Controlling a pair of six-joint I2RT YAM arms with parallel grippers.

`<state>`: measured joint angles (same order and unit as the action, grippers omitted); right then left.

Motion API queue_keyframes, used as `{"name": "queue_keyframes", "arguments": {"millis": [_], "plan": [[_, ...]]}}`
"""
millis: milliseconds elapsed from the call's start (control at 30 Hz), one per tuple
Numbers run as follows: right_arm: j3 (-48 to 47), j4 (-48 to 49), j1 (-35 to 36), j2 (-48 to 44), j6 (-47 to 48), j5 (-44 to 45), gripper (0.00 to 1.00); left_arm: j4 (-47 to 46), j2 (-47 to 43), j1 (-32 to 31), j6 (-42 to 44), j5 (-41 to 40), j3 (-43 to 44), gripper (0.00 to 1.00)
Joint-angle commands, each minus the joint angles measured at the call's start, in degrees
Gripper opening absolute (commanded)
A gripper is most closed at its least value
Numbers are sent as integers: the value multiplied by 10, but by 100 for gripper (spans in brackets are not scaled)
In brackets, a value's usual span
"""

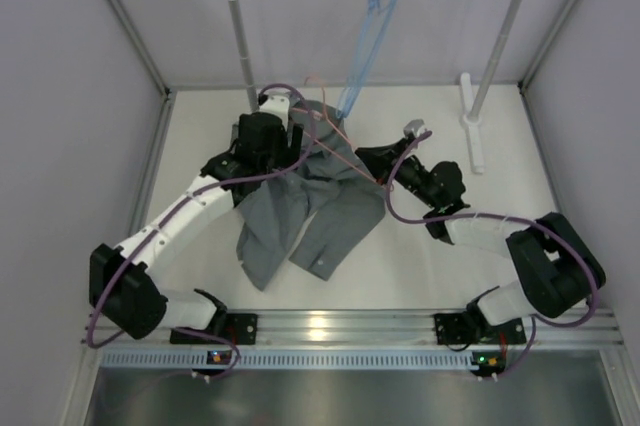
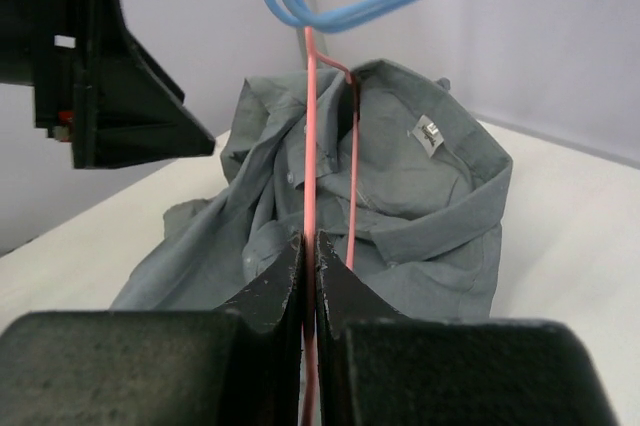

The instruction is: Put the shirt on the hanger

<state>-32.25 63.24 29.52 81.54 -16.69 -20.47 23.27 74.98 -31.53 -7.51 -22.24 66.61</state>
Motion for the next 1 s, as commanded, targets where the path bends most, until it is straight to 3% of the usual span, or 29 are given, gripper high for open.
{"name": "queue_keyframes", "arguments": {"millis": [0,500,567,967], "plan": [[-7,101,2,17,-11,-17,0,-106,37,7,36,-13,11,88],[-21,63,1,4,-1,-5,0,-334,168,57,92,-1,-17,78],[-23,67,1,8,-9,-10,0,-366,177,60,94,-17,-23,73],[-27,81,1,14,-26,-25,0,-432,229,69,78,-10,-11,69]]}}
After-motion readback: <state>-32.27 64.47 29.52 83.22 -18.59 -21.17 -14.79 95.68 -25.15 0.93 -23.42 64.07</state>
